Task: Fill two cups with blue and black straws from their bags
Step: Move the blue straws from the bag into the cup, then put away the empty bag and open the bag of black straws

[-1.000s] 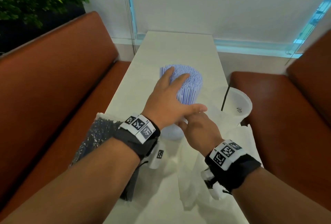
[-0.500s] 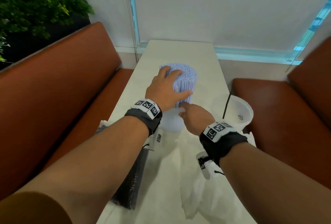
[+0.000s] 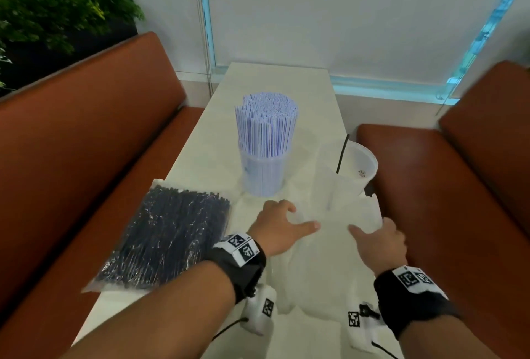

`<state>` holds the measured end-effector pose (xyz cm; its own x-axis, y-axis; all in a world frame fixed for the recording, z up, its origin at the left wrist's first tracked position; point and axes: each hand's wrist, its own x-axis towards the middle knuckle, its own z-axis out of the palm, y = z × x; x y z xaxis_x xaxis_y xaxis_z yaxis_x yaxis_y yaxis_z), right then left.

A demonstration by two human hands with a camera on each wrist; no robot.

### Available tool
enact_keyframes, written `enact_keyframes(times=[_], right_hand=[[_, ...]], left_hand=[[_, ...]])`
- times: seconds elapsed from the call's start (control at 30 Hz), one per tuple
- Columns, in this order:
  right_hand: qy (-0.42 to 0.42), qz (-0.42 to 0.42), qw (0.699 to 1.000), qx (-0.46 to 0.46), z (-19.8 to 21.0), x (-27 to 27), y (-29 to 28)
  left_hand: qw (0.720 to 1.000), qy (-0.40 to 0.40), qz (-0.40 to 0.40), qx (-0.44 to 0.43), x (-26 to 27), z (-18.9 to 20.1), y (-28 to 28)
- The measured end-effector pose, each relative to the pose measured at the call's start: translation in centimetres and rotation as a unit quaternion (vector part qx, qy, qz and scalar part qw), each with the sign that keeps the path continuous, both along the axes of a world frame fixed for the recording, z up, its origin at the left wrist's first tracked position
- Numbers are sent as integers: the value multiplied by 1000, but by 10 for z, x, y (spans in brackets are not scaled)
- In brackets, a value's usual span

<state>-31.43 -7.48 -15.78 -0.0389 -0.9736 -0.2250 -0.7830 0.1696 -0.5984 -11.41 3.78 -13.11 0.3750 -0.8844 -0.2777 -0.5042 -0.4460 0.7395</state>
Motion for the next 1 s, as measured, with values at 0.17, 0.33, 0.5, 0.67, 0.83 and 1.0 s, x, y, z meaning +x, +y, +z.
enact_keyframes(times=[0.17, 0.33, 0.5, 0.67, 0.83, 1.0], right_hand=[[-113, 91, 989, -2, -21, 6, 11], [-207, 116, 971, -33, -13, 14, 26], [-204, 72, 973, -85, -14, 17, 22], [-90, 68, 994, 9, -17, 12, 19], [-29, 157, 947, -278, 28, 33, 32], [-200, 326, 919, -94, 76, 67, 30]], left_hand=[[987, 137, 85, 9, 6, -32, -4], [962, 215, 165, -39, 30, -27, 7], [936, 182, 235, -192, 69, 27, 22], [905, 146, 288, -277, 102, 55, 35], [944, 145, 150, -257, 87, 59, 36], [931, 192, 80, -299, 68, 76, 36]])
